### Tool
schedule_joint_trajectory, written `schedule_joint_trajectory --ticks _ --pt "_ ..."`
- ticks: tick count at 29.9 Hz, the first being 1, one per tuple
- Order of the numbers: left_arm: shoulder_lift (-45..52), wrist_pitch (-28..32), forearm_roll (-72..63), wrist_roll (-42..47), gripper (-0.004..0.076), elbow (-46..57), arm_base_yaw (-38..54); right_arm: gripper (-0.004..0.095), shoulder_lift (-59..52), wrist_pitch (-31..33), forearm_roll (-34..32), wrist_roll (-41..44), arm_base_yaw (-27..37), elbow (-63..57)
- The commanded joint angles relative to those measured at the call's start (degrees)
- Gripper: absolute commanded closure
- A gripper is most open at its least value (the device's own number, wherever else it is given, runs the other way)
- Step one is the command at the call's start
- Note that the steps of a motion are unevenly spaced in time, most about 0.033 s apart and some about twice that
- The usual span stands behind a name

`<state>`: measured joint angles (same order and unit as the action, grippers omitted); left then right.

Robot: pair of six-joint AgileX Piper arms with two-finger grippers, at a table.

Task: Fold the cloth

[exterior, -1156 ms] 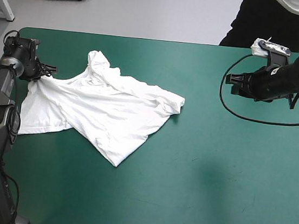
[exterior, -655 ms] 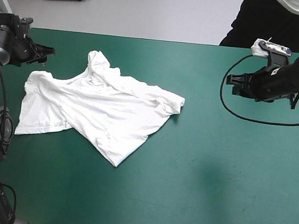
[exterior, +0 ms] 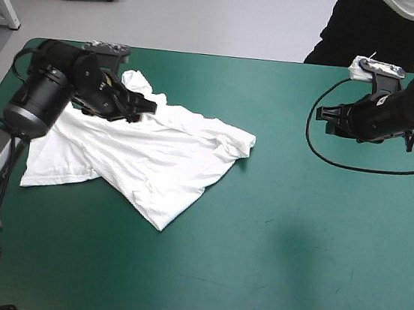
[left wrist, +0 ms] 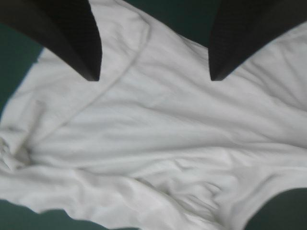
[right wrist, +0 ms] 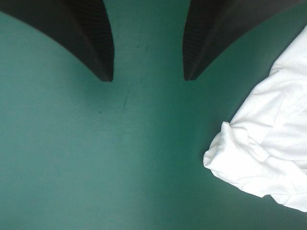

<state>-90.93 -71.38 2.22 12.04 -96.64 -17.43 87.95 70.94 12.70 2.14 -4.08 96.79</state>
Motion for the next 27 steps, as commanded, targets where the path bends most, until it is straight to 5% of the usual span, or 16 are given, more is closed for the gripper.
schedule_joint_trajectory --ticks 1,11,27 --pt "4.38 -2.4 0.1 3.84 0.0264 2.15 -6.1 0.0481 -2.17 -2.05 0.62 -0.63 0.59 1.29" --pt "4.51 -1.93 -0.73 8.1 0.0264 13.44 -13.6 0.0481 -2.17 -2.05 1.11 -0.38 0.59 1.29" --pt "0.81 12.27 -3.54 11.35 0.0266 29.44 -17.96 0.0491 -2.17 -2.99 1.23 -0.38 0.59 1.29"
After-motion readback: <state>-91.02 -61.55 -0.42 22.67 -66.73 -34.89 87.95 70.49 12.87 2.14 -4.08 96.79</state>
